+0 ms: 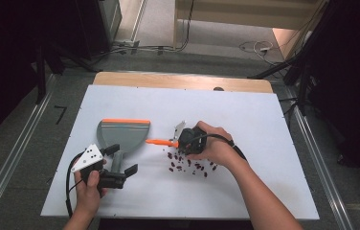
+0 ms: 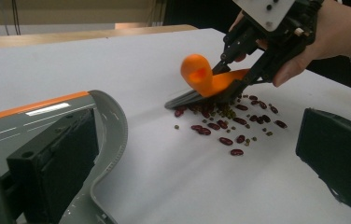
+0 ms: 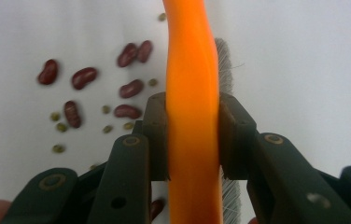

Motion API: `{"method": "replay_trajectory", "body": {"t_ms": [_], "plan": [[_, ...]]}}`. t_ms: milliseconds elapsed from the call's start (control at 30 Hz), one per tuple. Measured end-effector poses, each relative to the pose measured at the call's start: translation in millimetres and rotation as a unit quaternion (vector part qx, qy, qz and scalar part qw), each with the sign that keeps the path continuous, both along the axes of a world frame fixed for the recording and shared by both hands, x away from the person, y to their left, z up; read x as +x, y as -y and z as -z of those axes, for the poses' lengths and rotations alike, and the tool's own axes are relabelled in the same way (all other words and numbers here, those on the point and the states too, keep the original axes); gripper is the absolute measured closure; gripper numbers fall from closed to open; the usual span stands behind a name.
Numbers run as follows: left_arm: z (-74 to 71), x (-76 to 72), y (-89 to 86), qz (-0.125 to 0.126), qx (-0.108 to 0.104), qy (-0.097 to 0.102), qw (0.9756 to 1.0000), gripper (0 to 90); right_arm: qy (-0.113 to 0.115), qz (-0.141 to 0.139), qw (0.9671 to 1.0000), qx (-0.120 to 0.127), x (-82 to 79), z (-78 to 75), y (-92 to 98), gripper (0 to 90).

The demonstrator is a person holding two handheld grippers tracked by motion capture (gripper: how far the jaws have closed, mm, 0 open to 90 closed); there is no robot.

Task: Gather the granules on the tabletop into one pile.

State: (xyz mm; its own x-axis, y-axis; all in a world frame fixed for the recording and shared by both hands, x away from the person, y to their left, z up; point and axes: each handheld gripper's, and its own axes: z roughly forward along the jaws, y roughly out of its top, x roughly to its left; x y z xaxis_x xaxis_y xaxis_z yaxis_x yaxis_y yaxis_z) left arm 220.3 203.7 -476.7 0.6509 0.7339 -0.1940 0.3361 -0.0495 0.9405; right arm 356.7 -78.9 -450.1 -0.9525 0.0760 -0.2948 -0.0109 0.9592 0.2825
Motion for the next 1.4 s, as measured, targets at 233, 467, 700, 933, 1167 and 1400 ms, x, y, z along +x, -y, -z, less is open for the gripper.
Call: {"method": "replay_trajectory", "body": {"t_ms": [233,467,700,933,1167,1400], "plan": [[-0.5,-0.6,-0.4,-0.002,-0.002,-0.001,1.0,0.0,0.021,-0.006,0.9998,-0.001,-7.8,-3.1,1.1,67.3],[-0.4,-0.5,-2.6,-0.007,-0.003,0.0,1.0,0.0,0.089,0.035,0.9948,0.033,-9.7,-19.2,4.5,68.0],[-0.8,-0.3,-3.7,-0.009,-0.004,0.0,1.0,0.0,0.043,0.086,0.9909,0.095,-25.5,-43.6,-8.7,68.2],[-1.4,-0.4,-6.9,-0.013,-0.008,0.002,0.9999,0.0,-0.066,0.134,0.9806,0.127,-33.8,-47.4,-21.7,68.3],[-2.0,-0.5,-8.0,-0.014,-0.006,0.003,0.9999,0.0,-0.194,0.183,0.949,0.169,-31.1,-44.5,-29.7,68.2],[-2.0,-0.5,-8.1,-0.013,-0.006,0.003,0.9999,0.0,-0.297,0.257,0.895,0.212,-10.7,-13.7,-29.7,68.3]]}}
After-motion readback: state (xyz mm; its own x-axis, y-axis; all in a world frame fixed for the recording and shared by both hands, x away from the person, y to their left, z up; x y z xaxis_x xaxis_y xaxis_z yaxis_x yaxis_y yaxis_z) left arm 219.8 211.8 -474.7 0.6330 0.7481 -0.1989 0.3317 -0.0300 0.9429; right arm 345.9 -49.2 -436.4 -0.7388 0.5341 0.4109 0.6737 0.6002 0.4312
